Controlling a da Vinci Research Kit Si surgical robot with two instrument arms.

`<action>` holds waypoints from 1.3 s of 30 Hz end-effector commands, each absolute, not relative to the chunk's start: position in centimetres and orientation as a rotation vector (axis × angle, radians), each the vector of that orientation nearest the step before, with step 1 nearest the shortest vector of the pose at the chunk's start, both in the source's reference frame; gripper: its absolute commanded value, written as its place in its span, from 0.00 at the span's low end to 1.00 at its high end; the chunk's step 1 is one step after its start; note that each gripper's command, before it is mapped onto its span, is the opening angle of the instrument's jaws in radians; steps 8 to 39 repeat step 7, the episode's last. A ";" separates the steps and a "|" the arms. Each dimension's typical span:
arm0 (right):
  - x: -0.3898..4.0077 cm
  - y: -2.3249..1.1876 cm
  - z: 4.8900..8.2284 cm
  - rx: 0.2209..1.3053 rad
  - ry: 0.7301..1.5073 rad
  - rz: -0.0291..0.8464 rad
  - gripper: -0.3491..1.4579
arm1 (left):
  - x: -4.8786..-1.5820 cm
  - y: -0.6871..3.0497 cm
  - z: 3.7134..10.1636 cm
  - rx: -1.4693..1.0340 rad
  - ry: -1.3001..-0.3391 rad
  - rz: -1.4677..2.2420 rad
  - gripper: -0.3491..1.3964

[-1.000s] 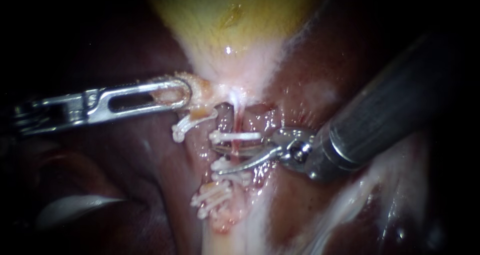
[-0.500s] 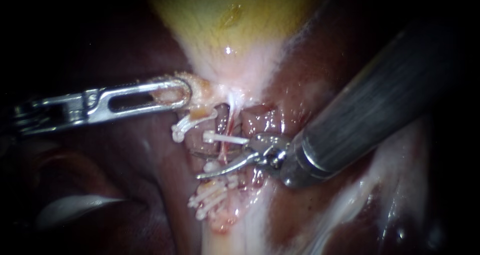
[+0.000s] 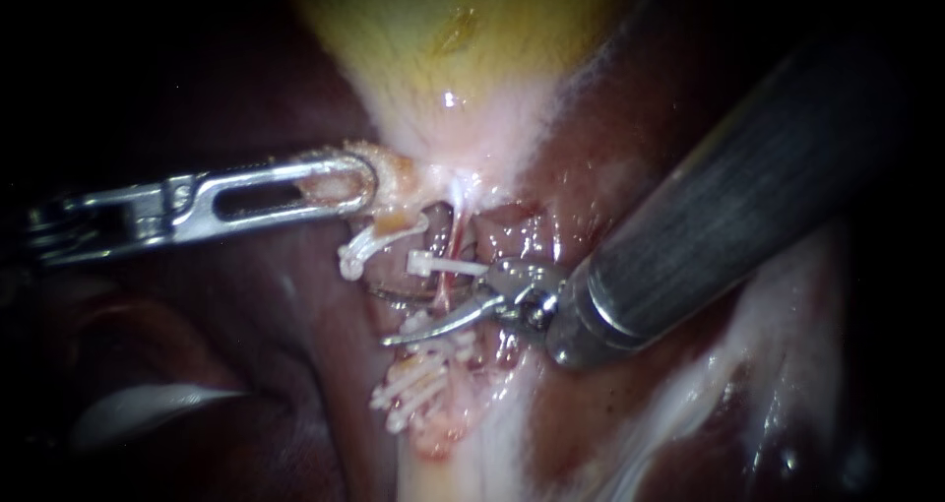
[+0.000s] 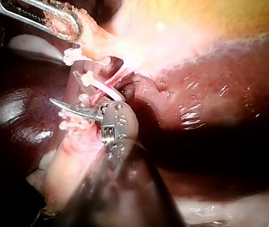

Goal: Go to the cutting position right tube

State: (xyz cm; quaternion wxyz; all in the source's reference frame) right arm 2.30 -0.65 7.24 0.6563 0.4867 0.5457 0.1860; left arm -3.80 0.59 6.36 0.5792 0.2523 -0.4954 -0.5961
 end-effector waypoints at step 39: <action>2.30 -0.65 7.24 1.103 1.236 0.421 0.96 | -3.80 0.59 6.36 0.590 -1.158 -1.394 0.00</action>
